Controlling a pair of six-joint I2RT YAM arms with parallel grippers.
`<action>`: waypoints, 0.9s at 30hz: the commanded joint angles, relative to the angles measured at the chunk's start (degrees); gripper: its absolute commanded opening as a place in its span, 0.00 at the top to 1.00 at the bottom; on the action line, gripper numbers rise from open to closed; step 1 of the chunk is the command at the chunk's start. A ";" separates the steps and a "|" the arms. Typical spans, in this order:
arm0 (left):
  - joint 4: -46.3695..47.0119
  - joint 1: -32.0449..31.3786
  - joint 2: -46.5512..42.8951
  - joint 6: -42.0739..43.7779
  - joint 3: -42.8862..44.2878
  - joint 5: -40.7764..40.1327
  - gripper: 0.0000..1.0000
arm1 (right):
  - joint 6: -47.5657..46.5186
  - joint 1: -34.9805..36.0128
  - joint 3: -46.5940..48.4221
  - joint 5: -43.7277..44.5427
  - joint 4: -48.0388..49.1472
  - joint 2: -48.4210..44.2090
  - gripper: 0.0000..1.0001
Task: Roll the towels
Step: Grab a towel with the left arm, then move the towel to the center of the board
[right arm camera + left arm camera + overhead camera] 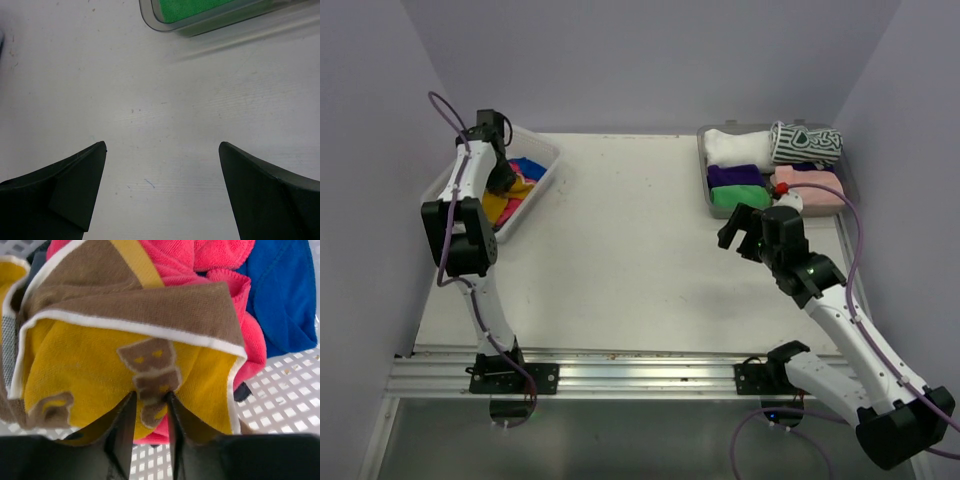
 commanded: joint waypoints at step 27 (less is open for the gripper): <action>4.80 -18.34 -33.45 4.11 15.41 12.93 1.00 | 8.21 0.35 7.71 12.12 -11.14 -1.97 0.02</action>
